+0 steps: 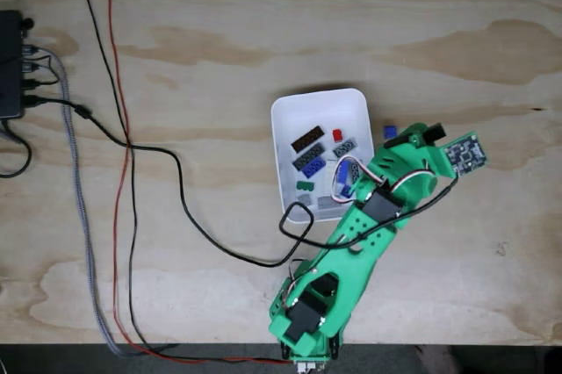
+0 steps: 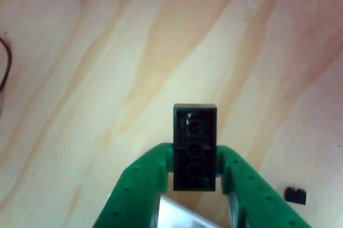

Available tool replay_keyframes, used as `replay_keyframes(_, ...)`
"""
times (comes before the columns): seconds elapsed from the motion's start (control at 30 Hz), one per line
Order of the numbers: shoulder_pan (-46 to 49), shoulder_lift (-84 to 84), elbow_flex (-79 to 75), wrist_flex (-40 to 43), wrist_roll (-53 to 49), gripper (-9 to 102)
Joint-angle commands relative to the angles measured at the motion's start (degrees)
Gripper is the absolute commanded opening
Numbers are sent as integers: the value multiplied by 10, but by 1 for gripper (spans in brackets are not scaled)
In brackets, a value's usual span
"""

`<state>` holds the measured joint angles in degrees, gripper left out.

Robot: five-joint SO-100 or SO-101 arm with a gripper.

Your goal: Put all lego bricks in the bin.

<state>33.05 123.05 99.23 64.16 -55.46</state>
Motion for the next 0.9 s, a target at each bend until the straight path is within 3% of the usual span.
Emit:
replay_keyframes(0.0, -176, 31, -86, 149, 26, 0)
replay_keyframes(0.2, -319, -76, 65, 106, 58, 2)
replay_keyframes(0.27, -338, -102, 113, 74, 62, 9)
replay_keyframes(0.3, -337, -105, 122, 63, 73, 17)
replay_keyframes(0.4, -295, -83, 99, 61, 106, 31)
replay_keyframes(0.53, -172, -31, 11, 73, 167, 33)
replay_keyframes(0.63, -33, 0, 0, 33, 180, 32)
replay_keyframes(0.77, 76, -40, 102, 14, 19, 24)
replay_keyframes(0.87, 104, -93, 229, -70, -148, 25)
